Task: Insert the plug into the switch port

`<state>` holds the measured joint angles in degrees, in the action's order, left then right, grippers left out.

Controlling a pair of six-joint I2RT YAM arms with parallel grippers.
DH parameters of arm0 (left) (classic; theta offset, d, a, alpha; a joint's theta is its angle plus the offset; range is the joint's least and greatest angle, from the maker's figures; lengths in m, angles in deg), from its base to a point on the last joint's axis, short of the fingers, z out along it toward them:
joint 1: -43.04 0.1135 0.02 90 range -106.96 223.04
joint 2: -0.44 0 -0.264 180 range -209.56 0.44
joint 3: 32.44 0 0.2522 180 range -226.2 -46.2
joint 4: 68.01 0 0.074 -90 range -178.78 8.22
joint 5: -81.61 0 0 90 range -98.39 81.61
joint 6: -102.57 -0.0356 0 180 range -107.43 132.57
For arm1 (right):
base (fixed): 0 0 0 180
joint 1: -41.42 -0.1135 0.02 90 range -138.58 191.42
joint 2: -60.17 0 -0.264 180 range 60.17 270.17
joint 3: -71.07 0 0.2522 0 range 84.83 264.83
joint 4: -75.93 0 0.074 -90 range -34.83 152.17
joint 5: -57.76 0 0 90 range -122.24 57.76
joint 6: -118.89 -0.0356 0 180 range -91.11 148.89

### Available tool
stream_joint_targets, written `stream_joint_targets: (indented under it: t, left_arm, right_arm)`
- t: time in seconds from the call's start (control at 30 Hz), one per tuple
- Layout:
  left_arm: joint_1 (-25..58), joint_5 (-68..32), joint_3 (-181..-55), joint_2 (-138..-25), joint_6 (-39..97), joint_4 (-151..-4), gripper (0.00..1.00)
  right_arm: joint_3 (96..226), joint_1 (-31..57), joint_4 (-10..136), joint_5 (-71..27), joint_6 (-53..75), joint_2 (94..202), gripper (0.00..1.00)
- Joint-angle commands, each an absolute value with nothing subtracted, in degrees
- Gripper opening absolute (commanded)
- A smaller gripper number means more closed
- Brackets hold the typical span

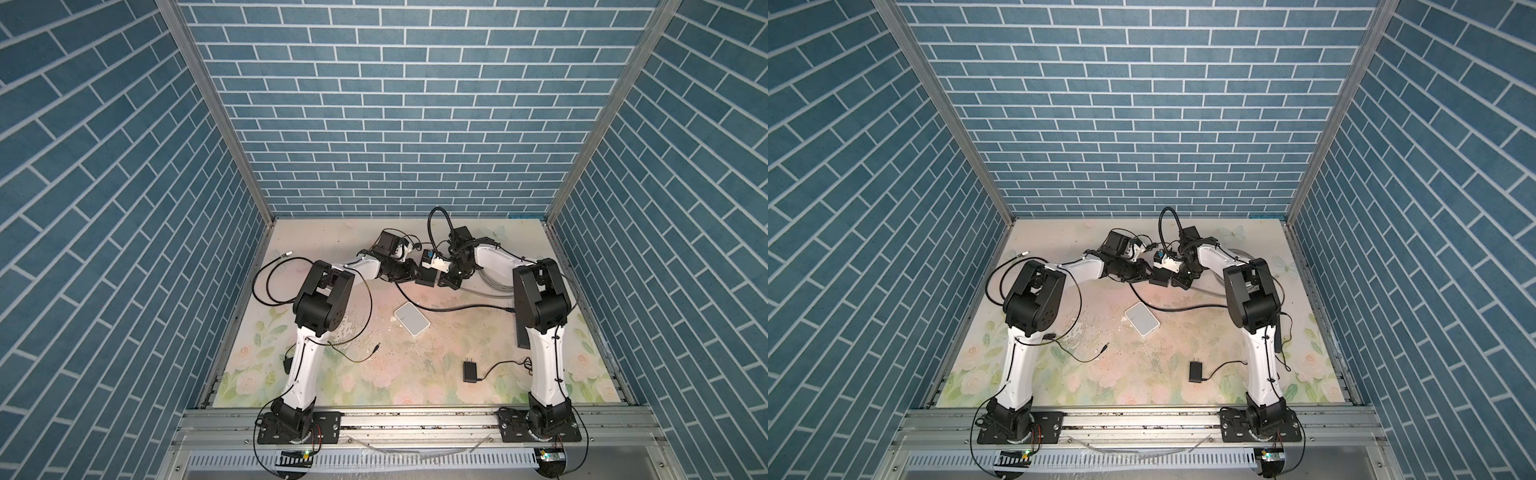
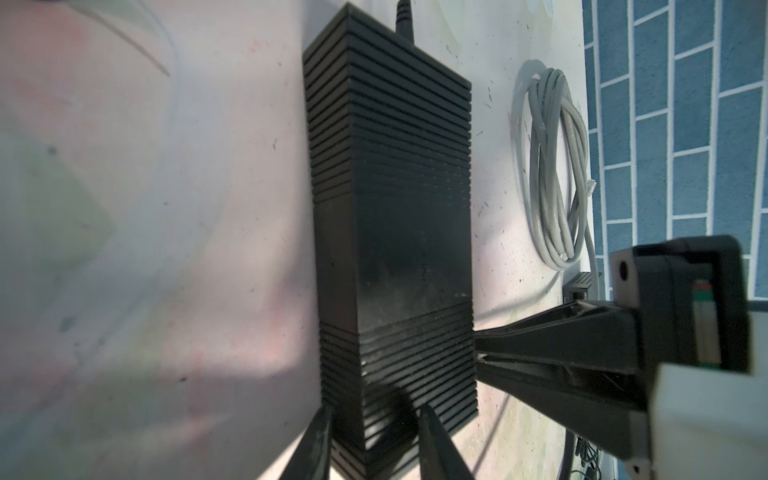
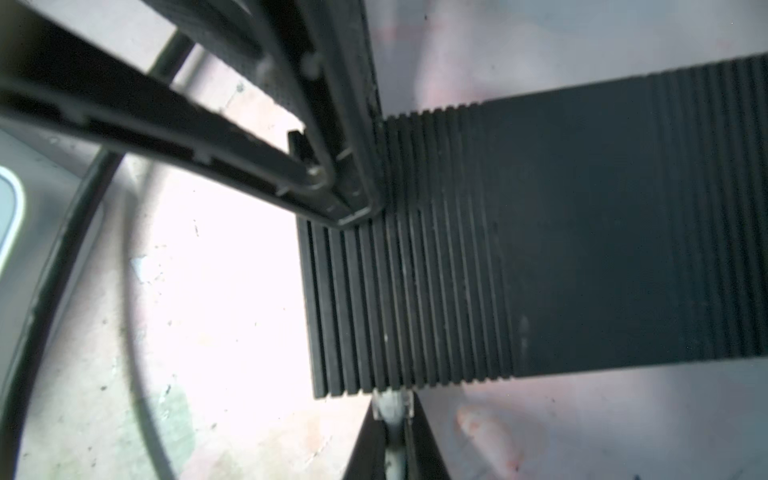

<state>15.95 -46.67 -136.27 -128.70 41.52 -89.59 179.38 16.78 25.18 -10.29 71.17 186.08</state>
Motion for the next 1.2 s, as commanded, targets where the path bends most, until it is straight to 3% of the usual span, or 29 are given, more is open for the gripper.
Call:
stream_joint_targets:
  t: [0.0,0.63,1.17]
  left_arm:
    - [6.52,-62.43,-138.90,-130.22,42.96,-84.51,0.35]
    - [15.44,-52.70,-134.64,-122.09,38.40,-89.56,0.36]
    - [14.44,-44.60,-136.58,-126.57,38.32,-89.33,0.38]
  right_arm:
    - [184.11,11.80,38.31,2.25,70.86,188.63,0.11]
    - [171.67,18.95,32.66,1.70,78.94,176.60,0.32]
    - [170.94,20.59,23.97,0.79,81.70,176.79,0.31]
